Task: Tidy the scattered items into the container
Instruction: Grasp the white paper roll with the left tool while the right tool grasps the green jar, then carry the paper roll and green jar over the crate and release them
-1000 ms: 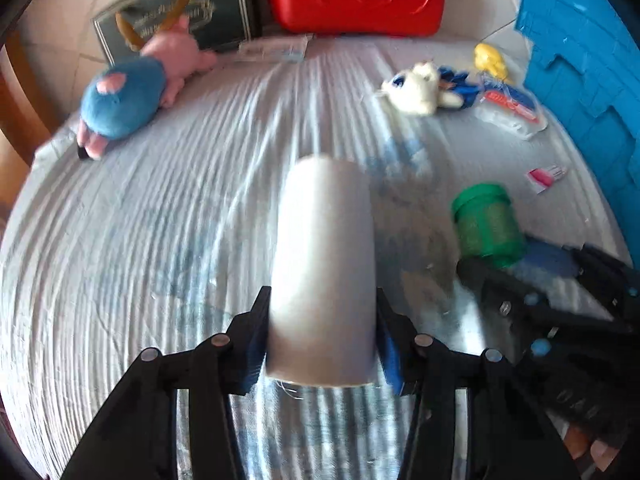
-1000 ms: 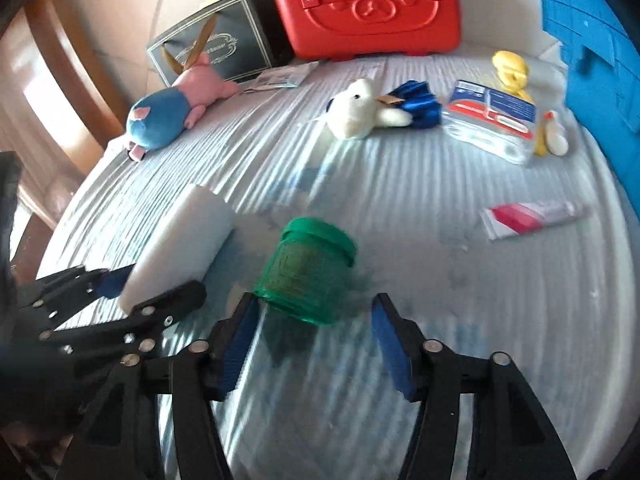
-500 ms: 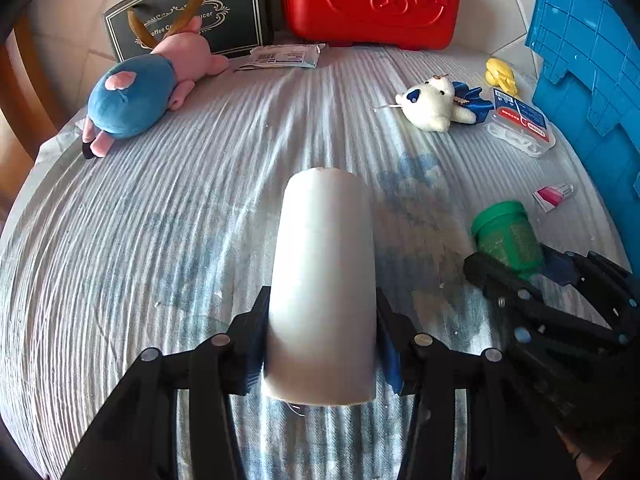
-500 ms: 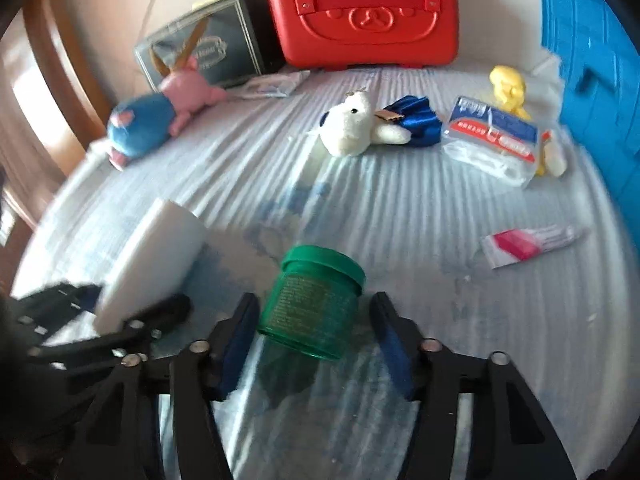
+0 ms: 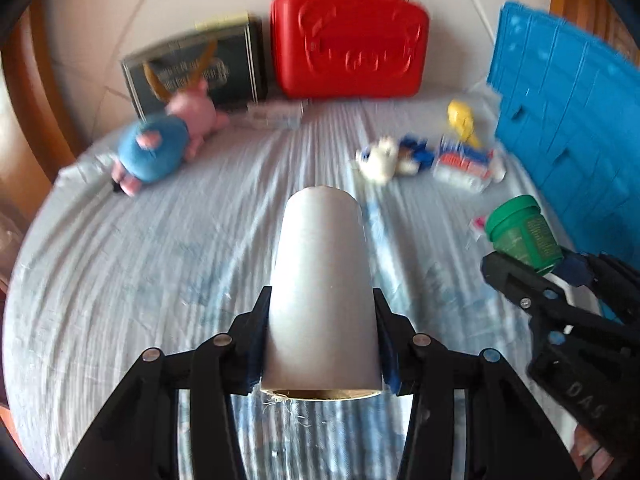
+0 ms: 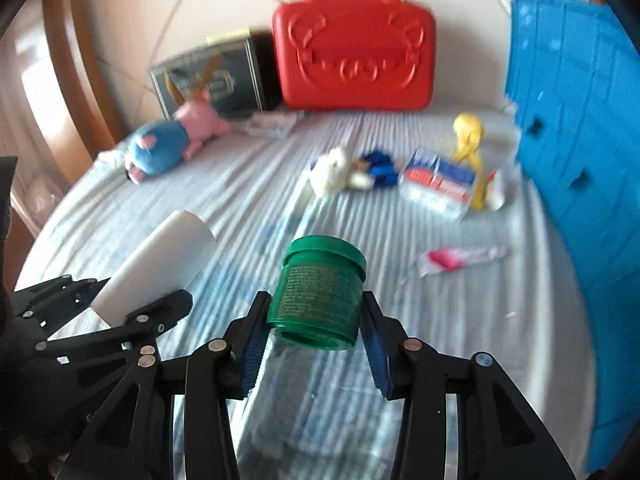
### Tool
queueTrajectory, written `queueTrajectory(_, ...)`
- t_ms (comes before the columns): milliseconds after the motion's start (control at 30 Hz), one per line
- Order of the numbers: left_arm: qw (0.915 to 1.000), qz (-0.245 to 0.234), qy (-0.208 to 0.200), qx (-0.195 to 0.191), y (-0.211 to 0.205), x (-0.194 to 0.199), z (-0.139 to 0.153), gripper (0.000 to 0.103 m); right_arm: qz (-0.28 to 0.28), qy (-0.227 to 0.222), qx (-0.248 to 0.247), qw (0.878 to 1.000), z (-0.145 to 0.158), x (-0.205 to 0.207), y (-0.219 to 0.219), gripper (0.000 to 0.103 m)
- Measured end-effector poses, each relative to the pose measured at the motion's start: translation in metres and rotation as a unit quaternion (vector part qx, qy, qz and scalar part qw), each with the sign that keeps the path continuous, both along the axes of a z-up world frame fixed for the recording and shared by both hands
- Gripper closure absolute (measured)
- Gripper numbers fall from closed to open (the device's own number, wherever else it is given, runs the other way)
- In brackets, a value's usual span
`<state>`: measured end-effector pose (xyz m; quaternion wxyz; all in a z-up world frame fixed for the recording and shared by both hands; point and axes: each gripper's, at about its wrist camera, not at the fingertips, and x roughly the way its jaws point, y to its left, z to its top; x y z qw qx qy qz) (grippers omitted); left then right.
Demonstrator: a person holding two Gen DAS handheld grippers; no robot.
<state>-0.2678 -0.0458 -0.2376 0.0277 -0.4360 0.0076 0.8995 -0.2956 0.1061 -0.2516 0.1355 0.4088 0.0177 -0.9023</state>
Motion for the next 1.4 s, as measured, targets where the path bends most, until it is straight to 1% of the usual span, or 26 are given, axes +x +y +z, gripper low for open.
queueTrajectory(100,0.9993,0.014,0.036,-0.003,0.007,0.011,0.033,0.058,0.009,0.036,-0.005,0.999,0.035,0.011,0.01,0.06)
queueTrajectory(200,0.9969,0.039,0.067,-0.005,0.013,0.025,0.064,0.058,0.022,0.072,-0.009,0.997,0.067,0.021,0.016,0.06)
queueTrajectory(267,0.9954,0.048,0.083,-0.004,0.015,0.033,0.08,0.058,0.029,0.095,-0.011,0.995,0.087,0.029,0.021,0.06)
queueTrajectory(367,0.9923,0.05,0.114,-0.002,0.023,0.047,0.108,0.058,0.032,0.129,-0.016,0.991,0.119,0.045,0.031,0.06)
queueTrajectory(500,0.9861,0.016,0.165,0.016,0.039,0.062,0.144,0.058,0.007,0.181,-0.02,0.983,0.155,0.076,0.046,0.06)
queueTrajectory(600,0.9819,-0.007,0.187,0.033,0.054,0.072,0.166,0.058,-0.021,0.204,-0.022,0.979,0.18,0.092,0.063,0.059)
queueTrajectory(700,0.9751,-0.035,0.213,0.052,0.079,0.08,0.189,0.058,-0.043,0.225,-0.014,0.973,0.21,0.108,0.083,0.059)
queueTrajectory(833,0.9662,-0.085,0.235,0.065,0.135,0.087,0.219,0.058,-0.081,0.27,0.0,0.959,0.25,0.139,0.129,0.059)
queueTrajectory(900,0.9602,-0.117,0.242,0.078,0.171,0.089,0.234,0.058,-0.107,0.288,0.011,0.952,0.266,0.151,0.164,0.059)
queueTrajectory(967,0.955,-0.138,0.247,0.088,0.207,0.089,0.248,0.058,-0.128,0.297,0.026,0.946,0.278,0.157,0.201,0.059)
queueTrajectory(1000,0.9525,-0.149,0.251,0.086,0.235,0.086,0.257,0.058,-0.135,0.3,0.034,0.944,0.284,0.157,0.222,0.059)
queueTrajectory(1033,0.9522,-0.152,0.251,0.084,0.251,0.082,0.263,0.058,-0.139,0.301,0.046,0.942,0.291,0.156,0.245,0.059)
queueTrajectory(1067,0.9528,-0.153,0.25,0.08,0.28,0.074,0.271,0.058,-0.14,0.299,0.058,0.942,0.297,0.151,0.269,0.059)
queueTrajectory(1100,0.9531,-0.155,0.247,0.078,0.299,0.067,0.277,0.058,-0.139,0.299,0.067,0.942,0.303,0.146,0.289,0.059)
queueTrajectory(1167,0.9571,-0.151,0.235,0.075,0.343,0.046,0.288,0.058,-0.13,0.301,0.082,0.941,0.315,0.13,0.33,0.059)
queueTrajectory(1233,0.9643,-0.151,0.203,0.078,0.389,0.014,0.295,0.058,-0.125,0.295,0.093,0.943,0.325,0.105,0.367,0.059)
queueTrajectory(1267,0.9703,-0.144,0.179,0.076,0.413,-0.008,0.296,0.058,-0.122,0.287,0.095,0.945,0.328,0.089,0.386,0.059)
queueTrajectory(1333,0.9783,-0.131,0.145,0.069,0.443,-0.033,0.291,0.058,-0.117,0.261,0.08,0.955,0.331,0.051,0.422,0.059)
queueTrajectory(1367,0.9826,-0.124,0.125,0.06,0.456,-0.049,0.287,0.058,-0.114,0.247,0.07,0.96,0.331,0.033,0.436,0.059)
queueTrajectory(1400,0.9861,-0.126,0.097,0.047,0.471,-0.067,0.279,0.058,-0.11,0.231,0.065,0.964,0.326,0.012,0.449,0.059)
